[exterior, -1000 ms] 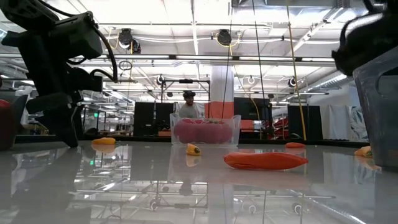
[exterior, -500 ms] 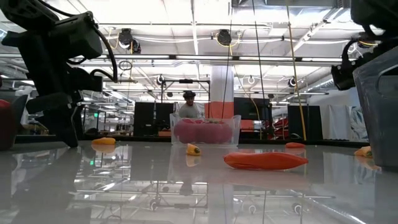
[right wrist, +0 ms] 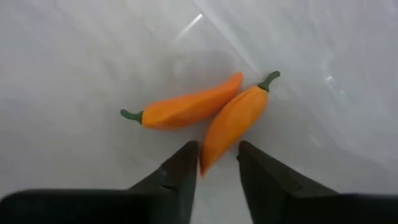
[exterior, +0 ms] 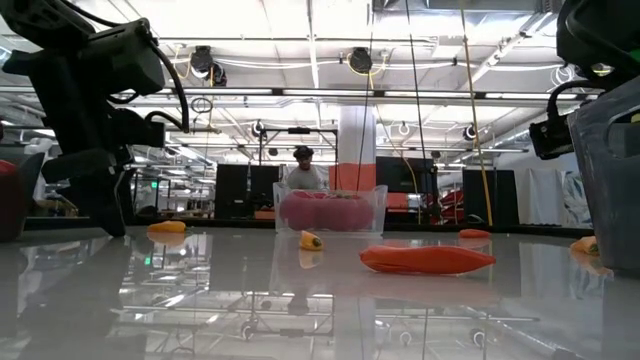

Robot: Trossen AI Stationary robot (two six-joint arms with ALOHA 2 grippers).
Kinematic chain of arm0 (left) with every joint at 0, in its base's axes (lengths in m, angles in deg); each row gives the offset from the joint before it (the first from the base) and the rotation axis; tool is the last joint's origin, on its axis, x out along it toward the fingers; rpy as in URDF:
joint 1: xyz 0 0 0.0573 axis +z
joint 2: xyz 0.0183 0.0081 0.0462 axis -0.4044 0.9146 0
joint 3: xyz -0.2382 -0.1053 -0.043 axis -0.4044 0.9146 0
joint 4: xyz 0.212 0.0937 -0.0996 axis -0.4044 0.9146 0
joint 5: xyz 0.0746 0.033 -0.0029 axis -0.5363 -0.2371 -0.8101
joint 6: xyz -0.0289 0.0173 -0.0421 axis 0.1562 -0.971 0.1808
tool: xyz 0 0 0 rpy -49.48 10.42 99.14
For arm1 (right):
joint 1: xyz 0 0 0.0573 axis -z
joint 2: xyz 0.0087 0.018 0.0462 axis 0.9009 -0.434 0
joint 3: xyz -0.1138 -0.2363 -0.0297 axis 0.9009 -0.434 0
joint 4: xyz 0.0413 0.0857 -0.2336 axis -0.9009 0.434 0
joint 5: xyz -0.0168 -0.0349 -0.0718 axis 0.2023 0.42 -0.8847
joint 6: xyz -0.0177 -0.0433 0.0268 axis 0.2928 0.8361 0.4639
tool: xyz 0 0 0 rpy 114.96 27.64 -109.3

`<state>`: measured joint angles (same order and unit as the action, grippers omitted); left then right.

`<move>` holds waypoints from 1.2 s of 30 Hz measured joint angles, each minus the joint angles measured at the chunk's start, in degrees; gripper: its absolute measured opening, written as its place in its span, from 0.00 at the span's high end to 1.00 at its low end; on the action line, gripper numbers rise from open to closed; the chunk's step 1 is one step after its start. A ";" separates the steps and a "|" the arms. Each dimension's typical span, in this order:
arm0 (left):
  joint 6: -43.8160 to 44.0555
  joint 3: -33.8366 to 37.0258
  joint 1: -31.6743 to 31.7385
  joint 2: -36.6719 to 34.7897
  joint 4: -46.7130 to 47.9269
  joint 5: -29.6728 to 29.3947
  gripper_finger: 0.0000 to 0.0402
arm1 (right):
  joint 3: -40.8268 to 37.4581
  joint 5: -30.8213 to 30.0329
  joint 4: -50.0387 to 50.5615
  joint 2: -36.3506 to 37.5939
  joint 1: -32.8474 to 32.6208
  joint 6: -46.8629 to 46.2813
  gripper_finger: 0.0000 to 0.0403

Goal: Sort produce into baskets
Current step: Put the orange chili pepper into the right black bin

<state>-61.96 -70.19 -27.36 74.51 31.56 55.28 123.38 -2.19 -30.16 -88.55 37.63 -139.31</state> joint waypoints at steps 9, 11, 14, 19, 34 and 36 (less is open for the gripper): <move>0.00 0.00 0.00 0.00 0.00 0.00 0.03 | -0.19 0.61 -0.34 0.83 0.04 -0.39 0.98; 0.00 0.00 0.00 0.00 0.00 0.00 0.03 | -0.26 0.74 -0.25 1.16 0.05 -1.30 0.97; 0.04 0.00 -0.02 0.00 -0.16 0.00 0.03 | -0.27 1.13 0.02 2.26 0.07 -2.18 0.98; 0.08 0.07 0.00 0.00 -4.18 0.09 0.03 | -0.66 1.96 3.50 5.29 0.09 -4.63 0.99; 4.17 0.07 0.11 0.00 -11.44 -4.50 0.03 | 13.27 6.04 1.05 10.67 -3.11 -4.24 1.00; 4.22 0.07 0.13 0.00 -11.43 -5.86 0.03 | 15.74 6.35 -1.42 10.67 -4.49 -4.30 1.00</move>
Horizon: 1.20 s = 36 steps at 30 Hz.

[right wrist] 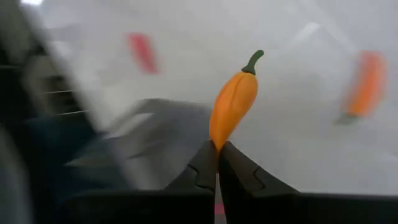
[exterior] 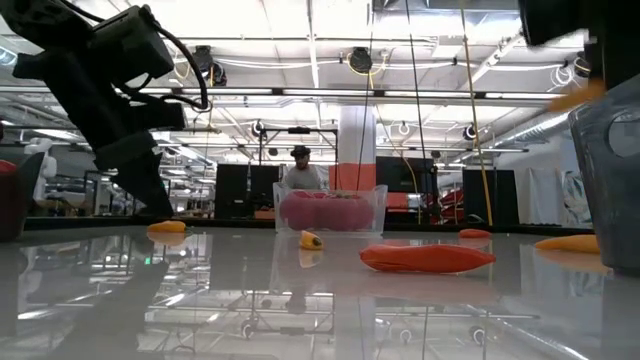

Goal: Sort produce into baskets
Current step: Put the orange chili pepper into the right black bin

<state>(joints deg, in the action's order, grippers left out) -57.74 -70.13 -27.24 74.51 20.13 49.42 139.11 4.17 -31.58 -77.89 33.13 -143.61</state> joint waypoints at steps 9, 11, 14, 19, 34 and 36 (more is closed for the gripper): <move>0.13 -0.04 -0.02 0.00 -1.15 1.17 0.03 | 2.45 1.55 -13.13 -4.31 -8.98 -7.42 1.00; -0.09 -0.04 -0.02 0.00 -2.15 1.10 0.03 | 2.44 5.43 -13.16 -6.93 -10.84 -9.65 1.00; -0.07 -0.04 -0.02 0.00 -3.69 1.12 0.03 | 2.42 13.00 -12.43 -10.53 -12.46 -13.83 1.00; -3.86 -0.04 -0.02 0.00 -4.83 2.93 0.03 | 2.41 16.81 -12.20 -13.74 -12.58 -19.40 0.95; -8.44 -6.88 0.11 -1.83 5.16 5.35 0.03 | 2.41 16.90 -11.30 -11.09 -10.74 -19.82 0.65; -10.40 -9.77 0.69 -2.61 10.04 4.41 0.03 | 2.41 16.92 -11.25 -8.99 -9.10 -18.30 0.63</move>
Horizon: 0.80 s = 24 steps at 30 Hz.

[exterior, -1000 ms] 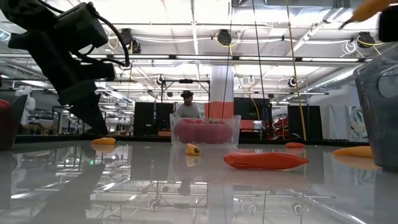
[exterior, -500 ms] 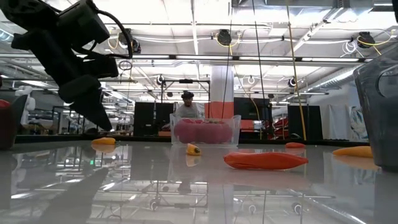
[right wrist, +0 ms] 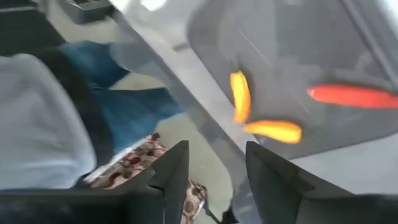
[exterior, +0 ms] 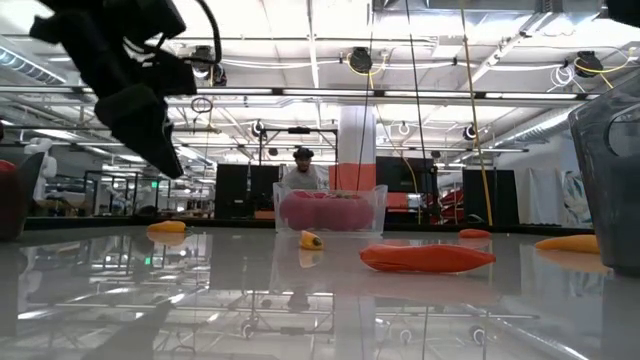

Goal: Sort produce into baskets
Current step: Put the orange chili pepper into the right black bin

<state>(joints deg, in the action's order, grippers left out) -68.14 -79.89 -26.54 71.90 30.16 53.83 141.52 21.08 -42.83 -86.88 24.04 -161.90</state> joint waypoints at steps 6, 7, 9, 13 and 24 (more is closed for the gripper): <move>0.77 -5.85 8.42 -0.65 11.98 -1.32 0.03 | 0.02 -5.04 3.43 6.59 7.56 7.44 0.62; 1.34 -5.94 10.92 -0.64 12.59 0.46 0.03 | 0.02 -7.52 3.68 7.37 8.95 9.46 0.62; 1.90 -5.72 15.87 -0.01 12.64 5.18 0.03 | 0.02 -12.68 3.60 8.45 11.65 13.60 0.62; -1.83 -4.93 22.71 1.83 11.93 11.86 0.03 | 0.02 -17.59 3.23 9.12 16.42 21.07 0.62; -5.78 -4.59 28.14 15.13 8.04 13.51 0.03 | 0.02 -18.51 3.39 9.12 22.24 32.64 0.61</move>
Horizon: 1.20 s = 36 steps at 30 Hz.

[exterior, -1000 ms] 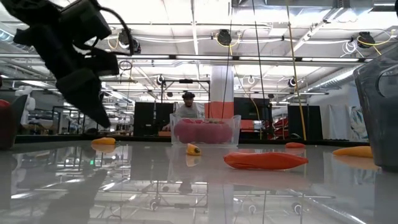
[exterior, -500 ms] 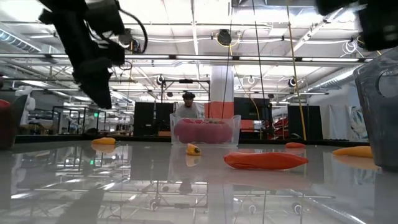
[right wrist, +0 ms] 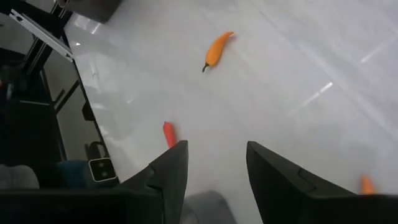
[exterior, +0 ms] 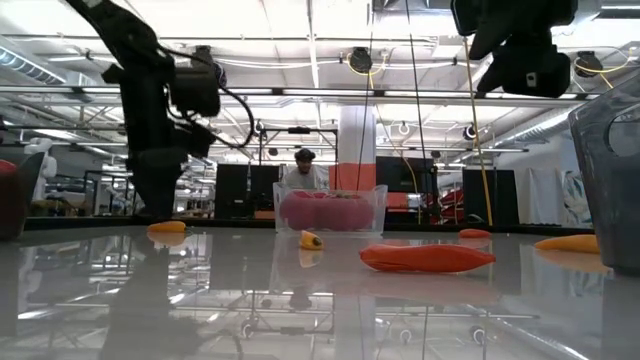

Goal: Sort produce into baskets
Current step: Put the orange chili pepper into the right black bin

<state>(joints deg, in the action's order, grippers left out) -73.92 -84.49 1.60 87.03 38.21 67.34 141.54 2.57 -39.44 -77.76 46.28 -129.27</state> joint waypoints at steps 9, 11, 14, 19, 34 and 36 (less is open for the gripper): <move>-0.05 -0.19 -0.02 7.15 -4.84 1.75 0.10 | 0.00 -0.05 0.35 0.00 0.02 1.04 0.61; 0.04 -0.22 -0.02 7.19 -4.75 1.98 0.16 | 0.00 -0.06 0.37 0.00 0.02 1.00 0.61; 0.02 -0.22 -0.09 7.26 -4.81 2.33 0.26 | 0.00 -0.15 0.37 0.00 0.04 0.98 0.61; 0.06 -0.17 -0.13 7.29 -5.17 2.70 0.45 | 0.00 -1.59 0.36 0.00 0.02 0.90 0.61; 0.08 -2.88 -2.98 4.01 -7.64 13.87 0.97 | 0.00 -1.88 0.37 -0.07 0.02 0.97 0.61; 0.92 -3.72 -4.44 3.42 -10.07 18.80 0.97 | 0.00 -1.88 0.30 -0.09 0.02 0.81 0.61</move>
<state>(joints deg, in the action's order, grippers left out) -73.00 -88.21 -2.84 90.44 28.13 86.14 141.54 0.69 -39.14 -77.84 46.30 -128.46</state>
